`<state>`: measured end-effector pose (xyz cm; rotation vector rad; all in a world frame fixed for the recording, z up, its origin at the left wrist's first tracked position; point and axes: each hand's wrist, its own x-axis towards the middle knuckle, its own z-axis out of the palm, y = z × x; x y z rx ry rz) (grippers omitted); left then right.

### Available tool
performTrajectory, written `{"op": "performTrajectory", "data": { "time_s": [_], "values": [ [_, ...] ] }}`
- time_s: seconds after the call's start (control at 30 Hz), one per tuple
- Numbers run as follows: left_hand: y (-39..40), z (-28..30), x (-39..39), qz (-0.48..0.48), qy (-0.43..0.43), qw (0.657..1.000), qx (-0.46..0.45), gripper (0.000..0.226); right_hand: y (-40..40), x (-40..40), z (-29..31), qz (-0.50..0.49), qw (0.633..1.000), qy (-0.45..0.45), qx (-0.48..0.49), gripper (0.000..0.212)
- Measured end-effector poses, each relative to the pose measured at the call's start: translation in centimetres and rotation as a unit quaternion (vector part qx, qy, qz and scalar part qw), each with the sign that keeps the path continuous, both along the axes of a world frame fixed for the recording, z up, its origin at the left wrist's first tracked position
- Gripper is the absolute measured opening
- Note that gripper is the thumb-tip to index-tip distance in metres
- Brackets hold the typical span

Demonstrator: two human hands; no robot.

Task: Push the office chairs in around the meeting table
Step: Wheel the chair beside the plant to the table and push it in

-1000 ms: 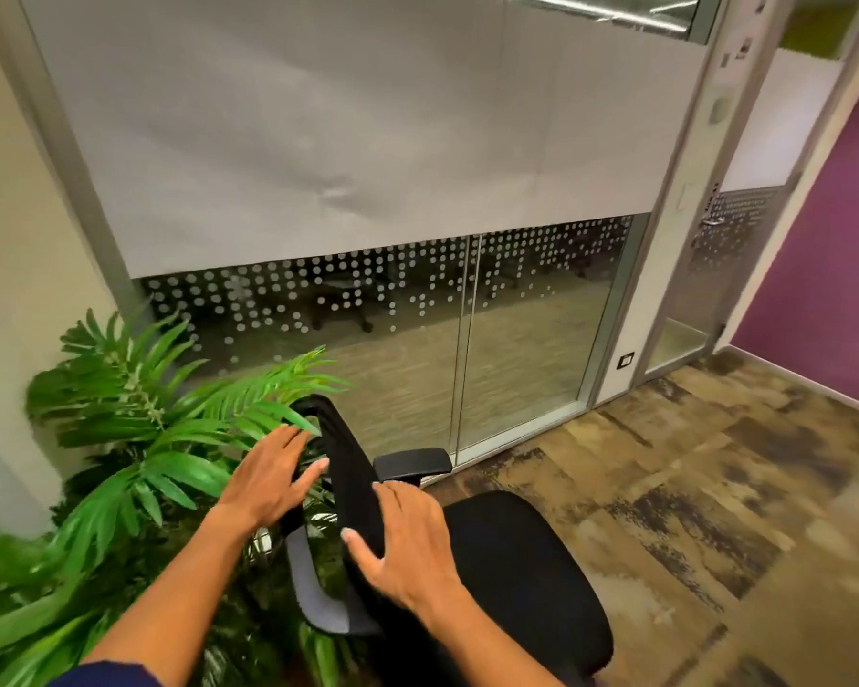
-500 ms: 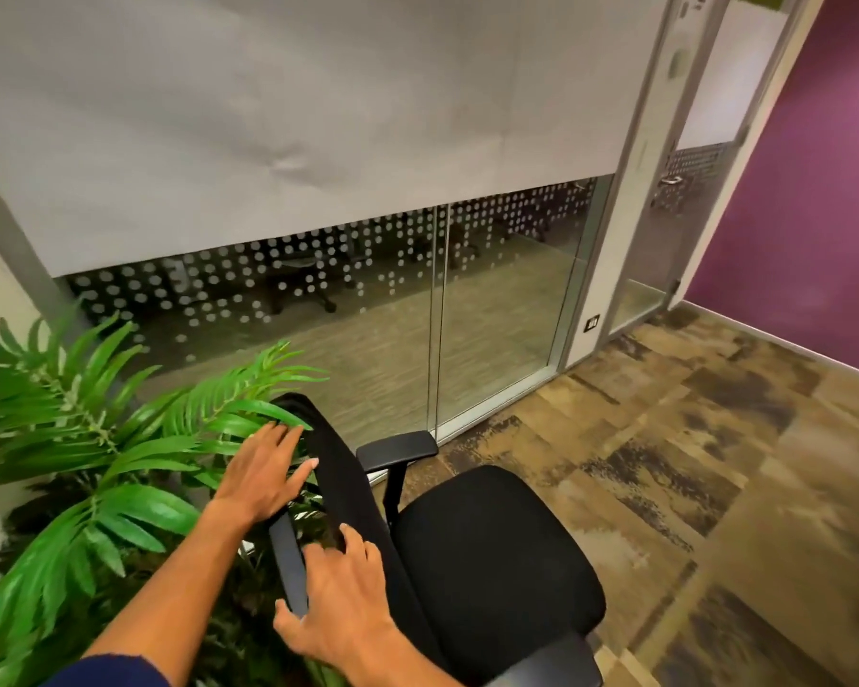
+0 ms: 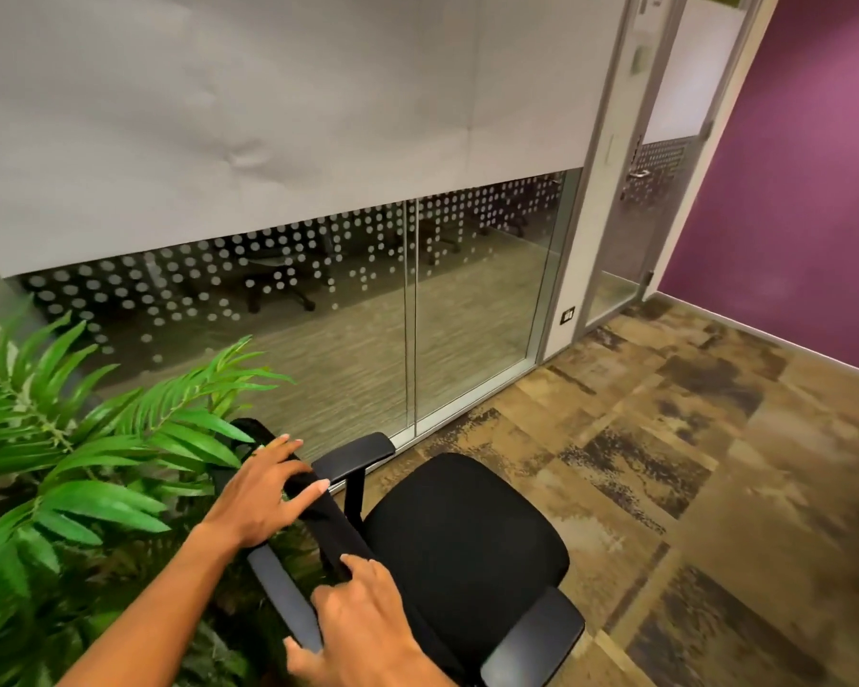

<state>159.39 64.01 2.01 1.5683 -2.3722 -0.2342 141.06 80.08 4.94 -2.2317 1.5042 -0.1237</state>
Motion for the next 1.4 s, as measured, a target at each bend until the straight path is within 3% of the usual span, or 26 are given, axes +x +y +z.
{"op": "performTrajectory", "data": {
  "time_s": [0.13,0.23,0.33,0.5,0.6,0.73,0.9,1.4],
  "values": [
    [2.7,-1.2,-1.6,0.005,-0.023,1.0,0.011,0.098,1.2,-2.3,-1.7,0.032,0.997,0.046,-0.061,0.042],
    [5.2,-0.9,-2.4,0.021,-0.041,0.999,0.023,0.088,1.9,-4.2,-2.1,0.046,0.99,0.084,-0.106,0.041],
    [10.3,0.0,-6.0,0.019,-0.066,0.997,-0.018,0.083,6.0,-8.3,-0.1,0.067,0.99,0.076,-0.102,0.049],
    [15.3,-0.4,-10.8,0.023,-0.079,0.995,-0.056,0.079,9.0,-12.0,-0.6,-0.037,0.993,0.051,-0.103,0.074],
    [17.5,-0.7,-13.4,0.021,-0.091,0.994,-0.058,0.079,9.2,-14.5,-1.1,-0.065,0.989,0.107,-0.085,0.09],
    [20.3,-0.1,-17.2,0.003,-0.091,0.994,-0.06,0.079,8.7,-19.5,-1.6,-0.047,0.981,0.157,-0.105,0.084],
    [24.2,0.1,-19.9,0.001,-0.08,0.997,-0.01,0.085,9.3,-24.9,-2.2,-0.024,0.976,0.171,-0.133,0.112],
    [32.4,0.3,-22.3,0.006,-0.085,0.996,-0.042,0.087,17.8,-32.5,-1.9,-0.072,0.969,0.162,-0.175,0.097]
  ]
}}
